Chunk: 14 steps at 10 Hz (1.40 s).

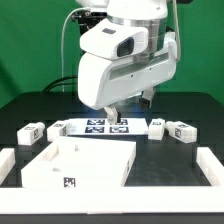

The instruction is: Assemble one leg

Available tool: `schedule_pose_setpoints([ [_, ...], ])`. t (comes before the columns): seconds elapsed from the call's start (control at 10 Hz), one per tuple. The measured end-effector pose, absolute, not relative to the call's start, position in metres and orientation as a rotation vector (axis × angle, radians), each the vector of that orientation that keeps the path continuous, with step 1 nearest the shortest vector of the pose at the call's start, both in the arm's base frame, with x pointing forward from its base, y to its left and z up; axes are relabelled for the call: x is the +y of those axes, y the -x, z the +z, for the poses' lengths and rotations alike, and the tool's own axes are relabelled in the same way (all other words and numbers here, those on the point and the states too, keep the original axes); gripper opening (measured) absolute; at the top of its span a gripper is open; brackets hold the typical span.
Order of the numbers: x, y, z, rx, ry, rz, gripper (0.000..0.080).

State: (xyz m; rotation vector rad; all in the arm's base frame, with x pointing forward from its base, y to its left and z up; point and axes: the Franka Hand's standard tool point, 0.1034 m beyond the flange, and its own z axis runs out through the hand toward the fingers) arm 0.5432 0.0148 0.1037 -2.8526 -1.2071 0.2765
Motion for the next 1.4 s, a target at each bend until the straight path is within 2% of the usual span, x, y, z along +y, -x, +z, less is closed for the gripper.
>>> schedule_pose_setpoints([
  [0.4, 0.014, -0.542, 0.101, -1.234, 2.843, 0.256, 0.0650],
  [0.8, -0.019, -0.516, 0.069, -1.658, 2.670, -0.039, 0.0650],
  [0.9, -0.023, -0.515, 0.065, -1.732, 2.651, -0.088, 0.0650],
  [1.4, -0.027, -0.514, 0.062, -1.762, 2.640, -0.089, 0.0650],
])
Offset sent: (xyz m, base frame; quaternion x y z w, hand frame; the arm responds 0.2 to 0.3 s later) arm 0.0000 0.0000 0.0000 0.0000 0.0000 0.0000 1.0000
